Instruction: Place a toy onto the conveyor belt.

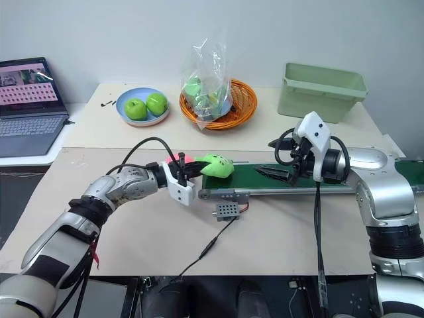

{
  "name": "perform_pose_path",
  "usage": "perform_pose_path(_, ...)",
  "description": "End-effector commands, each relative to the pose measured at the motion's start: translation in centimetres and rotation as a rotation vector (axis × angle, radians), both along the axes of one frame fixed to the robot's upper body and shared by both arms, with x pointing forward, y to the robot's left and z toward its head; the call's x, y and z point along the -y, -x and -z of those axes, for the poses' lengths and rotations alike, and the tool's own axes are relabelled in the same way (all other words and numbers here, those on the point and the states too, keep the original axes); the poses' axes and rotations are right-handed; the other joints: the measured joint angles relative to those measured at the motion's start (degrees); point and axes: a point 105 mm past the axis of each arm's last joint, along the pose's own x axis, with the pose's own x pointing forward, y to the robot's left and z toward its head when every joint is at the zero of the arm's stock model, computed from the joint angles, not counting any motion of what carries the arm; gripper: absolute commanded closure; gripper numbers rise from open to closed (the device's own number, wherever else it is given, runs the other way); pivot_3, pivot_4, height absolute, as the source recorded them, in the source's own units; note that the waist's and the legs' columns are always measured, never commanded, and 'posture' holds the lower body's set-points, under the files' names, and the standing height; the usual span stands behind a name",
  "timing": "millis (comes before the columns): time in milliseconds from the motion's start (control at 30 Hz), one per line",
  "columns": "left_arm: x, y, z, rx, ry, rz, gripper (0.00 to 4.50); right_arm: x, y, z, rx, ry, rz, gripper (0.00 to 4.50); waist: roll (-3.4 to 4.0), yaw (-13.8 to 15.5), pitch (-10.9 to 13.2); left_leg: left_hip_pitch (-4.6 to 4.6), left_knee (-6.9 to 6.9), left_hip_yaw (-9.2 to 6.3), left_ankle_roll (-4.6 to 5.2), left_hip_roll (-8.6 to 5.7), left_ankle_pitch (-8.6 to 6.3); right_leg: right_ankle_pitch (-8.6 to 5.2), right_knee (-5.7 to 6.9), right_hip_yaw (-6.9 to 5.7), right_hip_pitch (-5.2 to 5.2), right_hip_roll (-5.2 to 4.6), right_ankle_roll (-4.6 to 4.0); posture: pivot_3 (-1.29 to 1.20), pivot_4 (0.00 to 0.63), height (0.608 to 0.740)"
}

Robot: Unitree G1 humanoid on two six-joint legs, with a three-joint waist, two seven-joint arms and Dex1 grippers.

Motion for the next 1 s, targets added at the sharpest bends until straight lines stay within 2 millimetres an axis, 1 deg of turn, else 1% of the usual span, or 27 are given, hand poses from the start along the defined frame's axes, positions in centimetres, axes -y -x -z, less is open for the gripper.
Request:
perform_pose_path(33,0.9,0.5,-1.1,0.014,0.006,0.053,4.27,0.1,0.3,-1.7,0.056,-0.013,0.000,0.00,0.00,-0.1,0.0,0.00,0.00,0.00,0.00,0.00,0.00,0.00,0.00,0.00,0.00,0.00,0.00,0.00,0.150,0.740)
perform_pose_path(100,0.8,0.6,-0.5,-0.004,-0.015,0.052,4.27,0.2,0.3,-1.7,0.056,-0.012,0.002,0.00,0.00,0.0,0.0,0.00,0.00,0.00,0.00,0.00,0.00,0.00,0.00,0.00,0.00,0.00,0.00,0.00,0.150,0.740)
perform_pose_path(167,0.6,0.5,0.0,-0.031,-0.028,0.040,3.65,0.2,0.3,-1.7,0.057,-0.012,0.003,0.00,0.00,0.0,0.0,0.00,0.01,0.00,0.00,0.00,0.00,0.00,0.01,0.00,0.01,0.00,0.00,0.00,0.150,0.740)
perform_pose_path(200,0.5,0.4,0.2,-0.042,-0.034,0.031,3.50,0.2,0.3,-1.7,0.057,-0.012,0.003,0.00,0.00,0.0,0.0,0.00,0.01,0.00,0.00,0.00,0.00,0.00,0.01,0.00,0.01,0.00,0.00,0.00,0.150,0.740)
perform_pose_path(267,0.5,0.6,0.3,-0.070,-0.023,0.039,2.66,0.2,0.3,-1.8,0.059,-0.011,0.003,0.00,0.00,0.0,0.0,0.00,0.01,-0.01,0.00,0.00,0.00,0.00,0.00,0.00,0.01,0.00,0.00,0.00,0.150,0.740)
perform_pose_path(300,0.5,0.7,0.2,-0.074,-0.020,0.042,2.40,0.2,0.3,-1.8,0.060,-0.011,0.003,0.00,0.00,0.0,0.0,0.00,0.01,-0.01,0.00,0.00,0.00,0.00,0.00,0.00,0.01,0.00,0.00,0.00,0.150,0.740)
perform_pose_path(333,0.5,0.8,0.2,-0.083,-0.020,0.046,1.84,0.2,0.3,-1.8,0.060,-0.010,0.003,0.00,0.00,0.0,0.0,0.00,0.01,0.00,0.00,0.00,0.00,0.00,0.00,0.00,0.01,0.00,0.00,0.00,0.150,0.740)
perform_pose_path(367,0.6,0.9,0.0,-0.094,-0.016,0.052,1.61,0.2,0.3,-1.8,0.061,-0.010,0.002,0.00,0.00,0.0,0.0,0.00,0.01,-0.01,0.00,0.00,0.00,0.00,0.01,0.00,0.00,0.00,0.00,0.00,0.150,0.740)
perform_pose_path(400,0.7,0.9,-0.2,-0.109,-0.007,0.054,1.17,0.2,0.2,-1.9,0.060,-0.010,0.002,0.00,0.00,0.0,0.0,0.00,0.01,-0.01,0.00,0.00,0.00,0.00,0.01,0.00,0.01,0.00,0.00,0.00,0.150,0.740)
perform_pose_path(467,0.9,1.1,-1.0,-0.137,0.019,0.063,0.54,0.2,0.2,-2.0,0.058,-0.011,0.003,0.00,0.00,0.0,0.0,0.00,0.02,-0.01,0.00,0.00,0.00,0.00,0.02,0.00,0.01,0.00,0.00,0.00,0.150,0.740)
perform_pose_path(500,1.1,1.1,-1.5,-0.147,0.035,0.066,0.08,0.2,0.1,-2.0,0.058,-0.012,0.003,0.00,0.00,0.0,0.0,0.00,0.02,-0.01,0.00,0.00,0.00,0.00,0.02,0.00,0.01,0.00,0.00,0.00,0.150,0.740)
perform_pose_path(667,1.2,1.2,-3.4,-0.224,0.111,0.048,0.08,0.2,0.0,-2.1,0.060,-0.013,0.001,0.00,0.00,0.0,0.0,0.00,0.04,-0.03,0.00,0.00,0.00,0.00,0.02,0.00,0.01,0.00,0.00,0.00,0.150,0.740)
perform_pose_path(733,1.0,0.7,-4.2,-0.340,0.207,0.000,0.08,0.2,0.0,-2.1,0.062,-0.010,-0.001,0.00,0.00,-0.1,0.0,0.00,0.05,-0.03,0.00,0.01,0.00,0.00,0.05,0.00,0.01,0.01,0.00,0.00,0.150,0.740)
perform_pose_path(800,0.2,0.3,-5.2,-0.547,0.358,-0.055,0.08,0.2,0.1,-2.4,0.069,-0.003,-0.006,0.00,0.00,-0.3,0.0,0.01,0.07,-0.04,0.00,0.02,0.00,0.00,0.06,0.01,0.02,0.02,0.00,0.00,0.150,0.740)
perform_pose_path(833,-0.1,0.5,-5.6,-0.647,0.425,-0.060,0.08,0.2,0.1,-2.5,0.072,0.001,-0.010,0.00,0.00,-0.4,0.0,0.01,0.09,-0.04,0.00,0.03,0.00,0.00,0.08,0.01,0.02,0.02,0.00,0.00,0.150,0.740)
perform_pose_path(900,-0.7,0.7,-6.1,-0.773,0.508,-0.078,0.08,0.3,0.2,-2.6,0.074,0.006,-0.016,0.00,0.00,-0.8,0.0,-0.01,0.15,-0.06,0.01,0.07,0.00,0.00,0.09,0.01,0.01,0.06,0.01,0.00,0.150,0.740)
perform_pose_path(967,-1.9,0.4,-6.2,-0.921,0.593,-0.132,0.08,0.0,0.3,-2.9,0.073,0.009,-0.038,0.00,0.00,-1.1,0.0,-0.01,0.21,-0.09,0.02,0.08,-0.01,-0.01,0.10,0.01,0.02,0.07,0.01,0.00,0.150,0.740)
perform_pose_path(1000,-2.5,0.8,-6.2,-0.983,0.611,-0.138,0.08,-0.2,0.3,-3.3,0.079,0.009,-0.055,0.00,0.00,-1.3,0.0,-0.01,0.26,-0.10,0.03,0.08,-0.01,-0.01,0.12,0.01,0.03,0.08,0.01,0.00,0.150,0.740)
